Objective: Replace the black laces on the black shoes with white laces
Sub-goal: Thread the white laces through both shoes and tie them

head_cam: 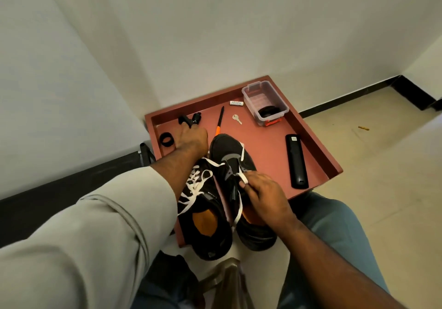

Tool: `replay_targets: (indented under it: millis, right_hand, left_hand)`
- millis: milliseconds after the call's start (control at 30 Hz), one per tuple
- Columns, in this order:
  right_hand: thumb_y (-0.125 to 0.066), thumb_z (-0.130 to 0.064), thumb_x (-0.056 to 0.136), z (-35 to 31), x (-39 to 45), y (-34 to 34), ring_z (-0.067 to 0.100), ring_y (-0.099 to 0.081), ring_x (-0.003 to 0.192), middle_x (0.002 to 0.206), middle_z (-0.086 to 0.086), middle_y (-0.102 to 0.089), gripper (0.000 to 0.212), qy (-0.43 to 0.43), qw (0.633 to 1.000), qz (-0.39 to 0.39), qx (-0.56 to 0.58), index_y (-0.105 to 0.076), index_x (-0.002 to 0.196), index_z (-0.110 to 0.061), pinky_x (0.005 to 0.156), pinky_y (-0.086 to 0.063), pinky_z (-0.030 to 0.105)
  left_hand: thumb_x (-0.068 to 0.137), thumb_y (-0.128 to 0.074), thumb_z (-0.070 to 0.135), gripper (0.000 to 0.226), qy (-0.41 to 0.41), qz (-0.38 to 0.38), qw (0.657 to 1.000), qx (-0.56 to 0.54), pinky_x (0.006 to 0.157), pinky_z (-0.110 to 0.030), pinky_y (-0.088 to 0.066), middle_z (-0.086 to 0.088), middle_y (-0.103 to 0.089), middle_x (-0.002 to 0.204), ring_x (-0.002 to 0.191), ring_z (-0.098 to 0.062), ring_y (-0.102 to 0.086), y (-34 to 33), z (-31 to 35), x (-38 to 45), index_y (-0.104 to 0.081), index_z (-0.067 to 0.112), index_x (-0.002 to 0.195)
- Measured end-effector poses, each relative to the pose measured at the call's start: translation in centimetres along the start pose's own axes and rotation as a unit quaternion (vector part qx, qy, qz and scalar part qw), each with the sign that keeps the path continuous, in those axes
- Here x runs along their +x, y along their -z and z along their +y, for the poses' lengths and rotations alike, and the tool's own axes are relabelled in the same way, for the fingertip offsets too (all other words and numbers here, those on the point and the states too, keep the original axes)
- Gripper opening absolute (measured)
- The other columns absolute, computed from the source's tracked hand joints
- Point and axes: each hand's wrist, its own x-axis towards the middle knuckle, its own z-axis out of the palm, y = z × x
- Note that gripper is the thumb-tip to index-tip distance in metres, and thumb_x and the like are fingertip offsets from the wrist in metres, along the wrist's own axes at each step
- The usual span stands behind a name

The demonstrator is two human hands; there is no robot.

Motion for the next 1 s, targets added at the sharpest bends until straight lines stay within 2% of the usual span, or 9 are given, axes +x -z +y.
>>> replay_targets:
  millis: [100, 200, 333, 367, 433, 500, 600, 733, 1000]
  right_hand:
    - [-0.053, -0.024, 0.095, 0.4, 0.1, -0.2, 0.015, -0.058, 0.115, 0.117, 0.002, -0.068, 0.029, 0.006, 1.000, 0.000, 0.017, -0.067, 0.117, -0.013, 0.100, -0.036, 0.019]
    - [-0.056, -0.021, 0.095, 0.6, 0.3, -0.4, 0.015, -0.059, 0.114, 0.116, 0.002, -0.069, 0.025, 0.007, 1.000, 0.004, 0.023, -0.068, 0.115, -0.011, 0.100, -0.039, 0.021]
    - [-0.055, -0.022, 0.095, 0.5, 0.4, -0.6, 0.014, -0.060, 0.110, 0.113, 0.002, -0.069, 0.024, 0.006, 0.999, 0.007, 0.046, -0.069, 0.112, -0.010, 0.096, -0.040, 0.017]
    - [-0.054, -0.025, 0.096, 0.4, 0.5, -0.6, 0.014, -0.061, 0.108, 0.111, 0.002, -0.070, 0.025, 0.005, 0.998, 0.007, 0.054, -0.069, 0.110, -0.010, 0.095, -0.044, 0.019]
    - [-0.046, -0.035, 0.097, 0.4, 0.5, -0.6, 0.015, -0.062, 0.100, 0.102, 0.000, -0.069, 0.033, -0.002, 0.998, 0.008, 0.070, -0.068, 0.102, -0.011, 0.089, -0.050, 0.030]
    - [-0.039, -0.040, 0.098, 0.3, 0.5, -0.6, 0.015, -0.058, 0.089, 0.091, -0.002, -0.064, 0.038, -0.009, 0.997, 0.010, 0.078, -0.063, 0.092, -0.012, 0.080, -0.049, 0.036]
    - [-0.038, -0.037, 0.100, 0.2, 0.6, -0.8, 0.013, -0.052, 0.082, 0.083, -0.004, -0.058, 0.034, -0.012, 0.997, 0.012, 0.069, -0.058, 0.085, -0.013, 0.077, -0.046, 0.035]
    - [-0.044, -0.030, 0.101, -0.3, 0.8, -0.5, 0.010, -0.050, 0.080, 0.079, -0.006, -0.056, 0.026, 0.004, 0.997, 0.019, 0.069, -0.055, 0.079, -0.019, 0.078, -0.043, 0.032]
    - [-0.045, -0.025, 0.101, -3.2, -1.7, 1.3, 0.011, -0.058, 0.086, 0.087, -0.004, -0.063, 0.027, 0.004, 0.992, 0.041, 0.122, -0.066, 0.095, -0.010, 0.076, -0.048, 0.031]
  left_hand:
    - [0.089, -0.059, 0.014, 0.026, 0.009, 0.052, 0.999, 0.002, 0.097, -0.045, -0.032, -0.009, -0.058, 0.123, 0.118, -0.030, -0.049, 0.6, 0.5, 1.6, -0.061, 0.017, 0.114]
    - [0.095, -0.046, 0.011, 0.019, 0.062, 0.109, 0.966, -0.227, 0.095, -0.043, -0.038, -0.007, -0.063, 0.108, 0.105, -0.031, -0.060, 2.0, 1.0, 3.2, -0.054, 0.014, 0.112]
    - [0.096, -0.054, 0.008, 0.008, -0.105, 0.142, 0.776, -0.605, 0.076, -0.030, -0.055, -0.001, -0.062, 0.093, 0.089, -0.019, -0.063, 7.1, 3.0, 0.5, -0.057, 0.015, 0.095]
    - [0.095, -0.058, 0.013, 0.005, -0.169, 0.129, 0.776, -0.594, 0.079, -0.025, -0.053, 0.001, -0.064, 0.096, 0.091, -0.013, -0.062, 7.7, 3.4, -1.4, -0.060, 0.017, 0.095]
    - [0.094, -0.061, 0.027, 0.014, -0.208, 0.117, 0.845, -0.478, 0.100, -0.034, -0.045, 0.002, -0.060, 0.121, 0.114, -0.011, -0.055, 6.2, 3.3, -5.3, -0.062, 0.026, 0.108]
    - [0.092, -0.061, 0.033, 0.041, -0.124, 0.101, 0.920, -0.357, 0.111, -0.046, -0.029, 0.001, -0.039, 0.148, 0.137, -0.019, -0.034, 2.1, 2.2, -10.1, -0.052, 0.032, 0.131]
    - [0.088, -0.064, 0.043, 0.066, -0.041, 0.016, 0.964, -0.262, 0.110, -0.040, -0.028, 0.003, -0.038, 0.145, 0.136, -0.019, -0.032, -2.3, 1.9, -17.0, -0.033, 0.036, 0.145]
    - [0.081, -0.063, 0.060, 0.080, -0.076, 0.030, 0.984, -0.157, 0.111, -0.047, -0.021, 0.008, -0.045, 0.140, 0.134, -0.020, -0.033, -3.5, 3.3, -18.2, -0.024, 0.039, 0.147]
    - [0.089, -0.052, 0.056, 0.032, -0.052, 0.085, 0.977, -0.186, 0.110, -0.053, 0.004, 0.014, -0.066, 0.107, 0.127, -0.016, -0.039, -4.4, 3.9, -17.4, -0.064, 0.036, 0.111]
